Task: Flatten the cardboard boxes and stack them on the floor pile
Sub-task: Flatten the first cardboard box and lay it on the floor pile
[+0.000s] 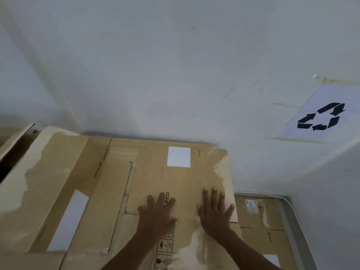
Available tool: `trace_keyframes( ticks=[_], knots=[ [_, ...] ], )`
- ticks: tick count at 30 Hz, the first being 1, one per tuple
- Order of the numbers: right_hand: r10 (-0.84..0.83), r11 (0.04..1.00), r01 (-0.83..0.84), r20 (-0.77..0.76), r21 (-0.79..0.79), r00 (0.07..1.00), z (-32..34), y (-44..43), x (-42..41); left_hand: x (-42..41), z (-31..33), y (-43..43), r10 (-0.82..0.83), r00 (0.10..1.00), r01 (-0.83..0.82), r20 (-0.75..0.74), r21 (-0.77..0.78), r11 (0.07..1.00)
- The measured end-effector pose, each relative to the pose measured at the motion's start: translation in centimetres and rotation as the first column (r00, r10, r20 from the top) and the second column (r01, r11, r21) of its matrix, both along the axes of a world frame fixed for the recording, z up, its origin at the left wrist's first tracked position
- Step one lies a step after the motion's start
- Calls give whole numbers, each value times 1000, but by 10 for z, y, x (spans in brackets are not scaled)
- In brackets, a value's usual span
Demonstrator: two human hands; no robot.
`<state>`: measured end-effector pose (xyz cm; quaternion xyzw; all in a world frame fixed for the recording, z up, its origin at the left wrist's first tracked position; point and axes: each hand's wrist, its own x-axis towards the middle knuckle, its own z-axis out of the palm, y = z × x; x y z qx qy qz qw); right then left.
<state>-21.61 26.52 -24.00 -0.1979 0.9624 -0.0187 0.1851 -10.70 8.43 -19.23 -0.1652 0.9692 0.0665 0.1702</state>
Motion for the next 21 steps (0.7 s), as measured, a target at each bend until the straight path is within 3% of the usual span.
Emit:
trace_keyframes(
  ticks=[4, 8, 11, 13, 17, 21],
  knots=[
    [-7, 1000, 6, -5, -13, 1000, -7, -10, -2, -31, -3, -17, -36, 992, 28, 122, 68, 997],
    [127, 989, -132, -91, -60, 988, -1, -39, -26, -51, -6, -22, -23, 967, -14, 253, 142, 990],
    [146, 986, -153, -100, -61, 984, -10, -48, -26, -73, 2, -34, -130, 973, 129, 188, 22, 991],
    [150, 986, -157, -107, -61, 983, -14, -51, -28, -90, 1, -46, -174, 974, 172, 147, 28, 985],
    [172, 977, -183, -105, -110, 980, -4, -73, -73, -113, -16, -57, -132, 969, 95, 208, 180, 979],
    [86, 988, -94, -71, -125, 994, -6, -116, -124, -119, -19, -53, -88, 970, 52, 228, 160, 986]
  ],
)
